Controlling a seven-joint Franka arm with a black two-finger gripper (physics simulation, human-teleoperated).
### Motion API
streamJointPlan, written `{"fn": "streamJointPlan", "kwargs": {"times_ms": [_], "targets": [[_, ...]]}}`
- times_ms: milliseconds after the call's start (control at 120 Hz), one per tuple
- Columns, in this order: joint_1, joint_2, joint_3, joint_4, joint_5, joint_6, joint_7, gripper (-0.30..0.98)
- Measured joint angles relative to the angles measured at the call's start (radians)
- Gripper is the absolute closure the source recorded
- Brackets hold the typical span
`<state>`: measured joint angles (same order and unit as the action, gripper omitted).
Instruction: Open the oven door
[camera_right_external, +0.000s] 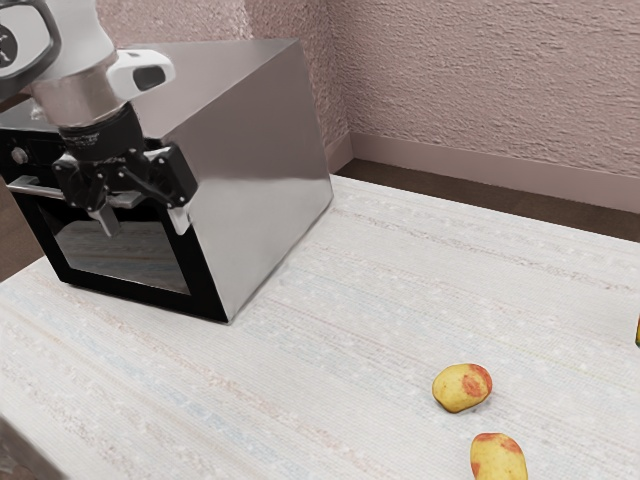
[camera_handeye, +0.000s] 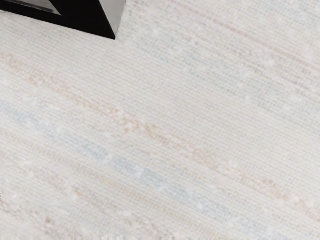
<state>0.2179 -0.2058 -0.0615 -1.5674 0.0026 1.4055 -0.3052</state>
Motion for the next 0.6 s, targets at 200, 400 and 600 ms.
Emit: {"fn": "streamJointPlan", "kwargs": {"times_ms": [200, 400, 600], "targets": [[0.098, -0.274, 0.038, -0.331, 0.047, 0.043, -0.168, 0.00], [0.399, -0.271, 0.072, -0.391, -0.108, 0.384, -0.297, 0.00], [0.590, -0.228, -0.057, -0.396, -0.247, 0.639, -0.396, 0.00]]}}
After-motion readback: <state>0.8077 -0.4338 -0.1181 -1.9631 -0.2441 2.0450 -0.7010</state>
